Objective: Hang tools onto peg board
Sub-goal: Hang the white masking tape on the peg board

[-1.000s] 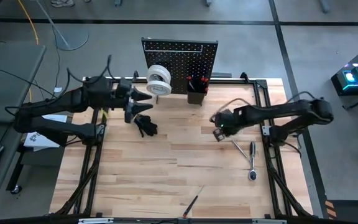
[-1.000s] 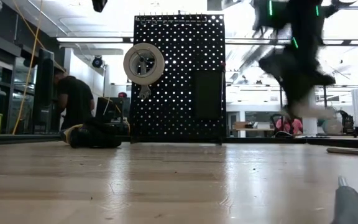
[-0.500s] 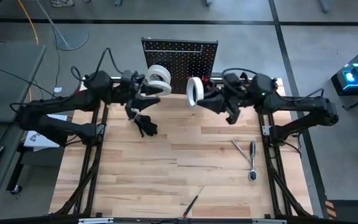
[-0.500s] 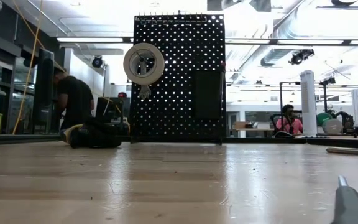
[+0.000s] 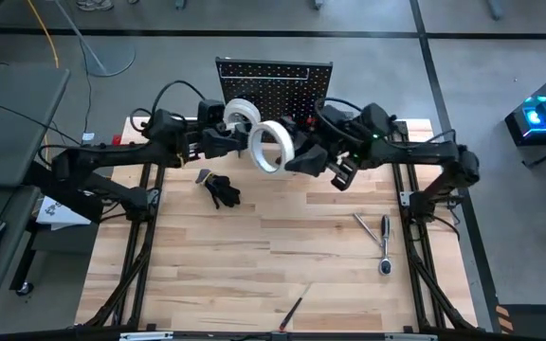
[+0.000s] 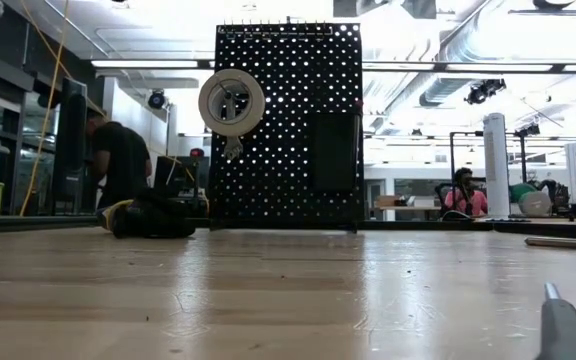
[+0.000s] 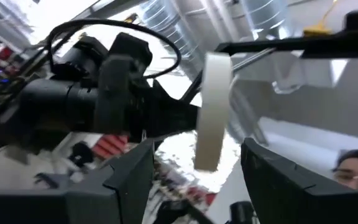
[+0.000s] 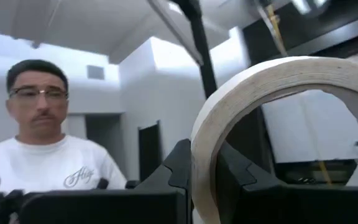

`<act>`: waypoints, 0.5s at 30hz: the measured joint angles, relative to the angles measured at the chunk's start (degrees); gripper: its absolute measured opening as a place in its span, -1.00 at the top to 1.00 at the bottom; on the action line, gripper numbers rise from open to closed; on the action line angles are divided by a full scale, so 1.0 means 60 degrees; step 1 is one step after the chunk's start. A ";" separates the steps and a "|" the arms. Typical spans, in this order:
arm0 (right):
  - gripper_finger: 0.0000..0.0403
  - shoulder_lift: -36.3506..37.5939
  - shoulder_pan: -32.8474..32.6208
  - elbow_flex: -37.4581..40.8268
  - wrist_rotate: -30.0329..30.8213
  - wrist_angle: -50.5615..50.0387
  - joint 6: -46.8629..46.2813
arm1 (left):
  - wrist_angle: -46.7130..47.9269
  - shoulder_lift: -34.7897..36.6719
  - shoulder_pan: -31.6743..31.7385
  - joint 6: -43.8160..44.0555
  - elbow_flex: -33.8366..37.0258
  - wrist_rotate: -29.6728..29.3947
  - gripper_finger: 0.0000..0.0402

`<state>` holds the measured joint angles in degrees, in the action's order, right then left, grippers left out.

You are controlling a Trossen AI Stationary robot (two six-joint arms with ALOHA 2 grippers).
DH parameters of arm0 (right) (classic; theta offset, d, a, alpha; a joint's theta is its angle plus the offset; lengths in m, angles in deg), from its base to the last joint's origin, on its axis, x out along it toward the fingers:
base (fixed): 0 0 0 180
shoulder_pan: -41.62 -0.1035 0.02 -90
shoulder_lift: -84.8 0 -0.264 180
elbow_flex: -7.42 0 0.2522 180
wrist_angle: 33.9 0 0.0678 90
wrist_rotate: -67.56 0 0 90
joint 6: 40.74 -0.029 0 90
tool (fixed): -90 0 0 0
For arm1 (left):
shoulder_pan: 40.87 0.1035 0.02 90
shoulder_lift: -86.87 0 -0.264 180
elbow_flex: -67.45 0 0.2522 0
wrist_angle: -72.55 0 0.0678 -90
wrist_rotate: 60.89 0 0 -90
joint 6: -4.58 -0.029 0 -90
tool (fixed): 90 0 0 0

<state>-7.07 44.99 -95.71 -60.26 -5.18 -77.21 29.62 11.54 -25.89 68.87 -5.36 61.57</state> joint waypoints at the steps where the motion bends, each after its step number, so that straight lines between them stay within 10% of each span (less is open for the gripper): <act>1: 0.88 -0.0179 -0.0024 -0.0258 -0.0158 -0.0062 -0.0080 | -0.0219 -0.0080 -0.0021 0.0212 -0.0003 -0.0007 -0.10; 15: 0.88 -0.0627 0.0191 -0.0844 -0.0465 -0.0721 0.0078 | -0.1535 -0.0256 -0.0608 0.1228 -0.0007 -0.0221 -0.10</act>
<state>-10.83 46.13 -100.77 -63.05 -9.51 -76.74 20.41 10.01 -29.53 76.23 -5.40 60.25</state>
